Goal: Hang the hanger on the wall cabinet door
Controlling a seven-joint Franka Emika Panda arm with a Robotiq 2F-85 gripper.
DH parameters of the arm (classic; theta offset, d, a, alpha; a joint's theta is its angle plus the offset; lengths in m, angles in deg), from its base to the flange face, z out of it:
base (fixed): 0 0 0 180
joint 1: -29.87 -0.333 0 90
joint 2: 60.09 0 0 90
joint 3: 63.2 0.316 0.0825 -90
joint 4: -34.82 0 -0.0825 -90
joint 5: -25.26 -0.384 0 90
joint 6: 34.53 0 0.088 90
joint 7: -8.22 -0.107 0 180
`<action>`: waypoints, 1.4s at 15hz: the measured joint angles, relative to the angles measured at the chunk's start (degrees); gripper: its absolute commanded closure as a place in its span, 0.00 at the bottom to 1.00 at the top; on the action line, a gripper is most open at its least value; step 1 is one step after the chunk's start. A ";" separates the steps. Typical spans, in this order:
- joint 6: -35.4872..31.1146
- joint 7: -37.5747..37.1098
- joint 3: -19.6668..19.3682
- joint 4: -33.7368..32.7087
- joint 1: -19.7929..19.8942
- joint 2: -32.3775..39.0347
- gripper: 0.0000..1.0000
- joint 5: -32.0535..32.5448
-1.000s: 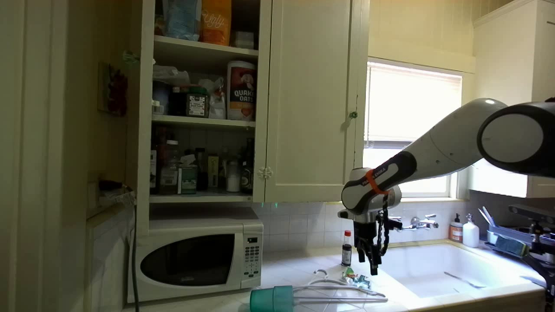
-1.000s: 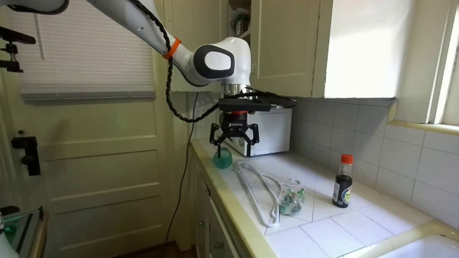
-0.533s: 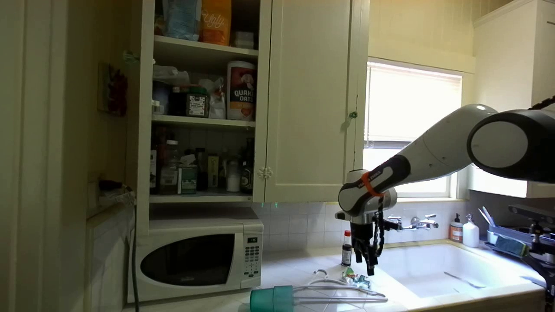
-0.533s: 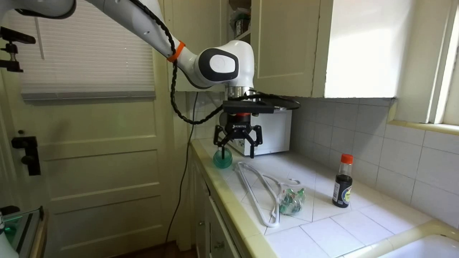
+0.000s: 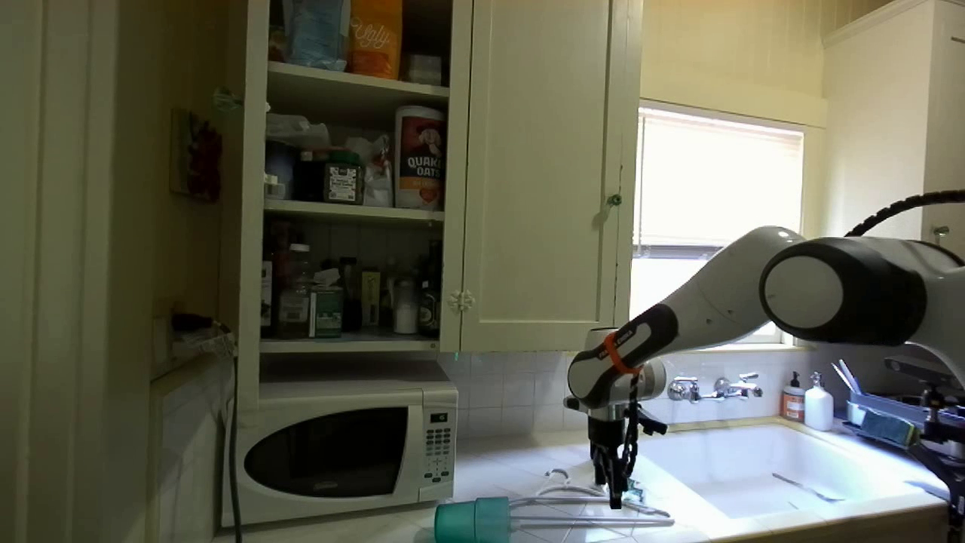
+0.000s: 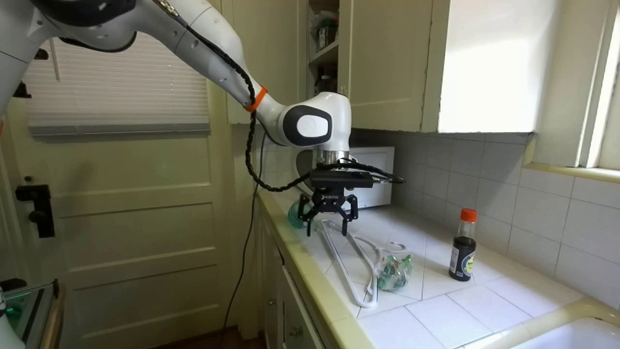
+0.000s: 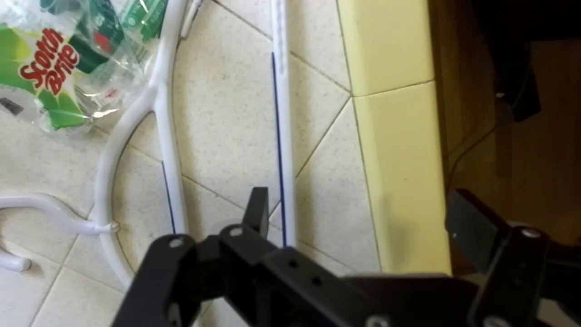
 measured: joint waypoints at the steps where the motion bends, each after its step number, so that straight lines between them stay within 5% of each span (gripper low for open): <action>1: -0.24 -1.22 0.15 -1.83 -0.03 1.65 0.00 0.21; 4: -0.22 -4.36 0.80 -6.82 -0.21 5.86 0.00 0.89; 17: -6.58 -2.50 5.46 -4.79 2.16 6.65 0.00 -0.65; 21: -10.42 -2.51 5.91 -2.26 2.28 6.66 0.12 -0.75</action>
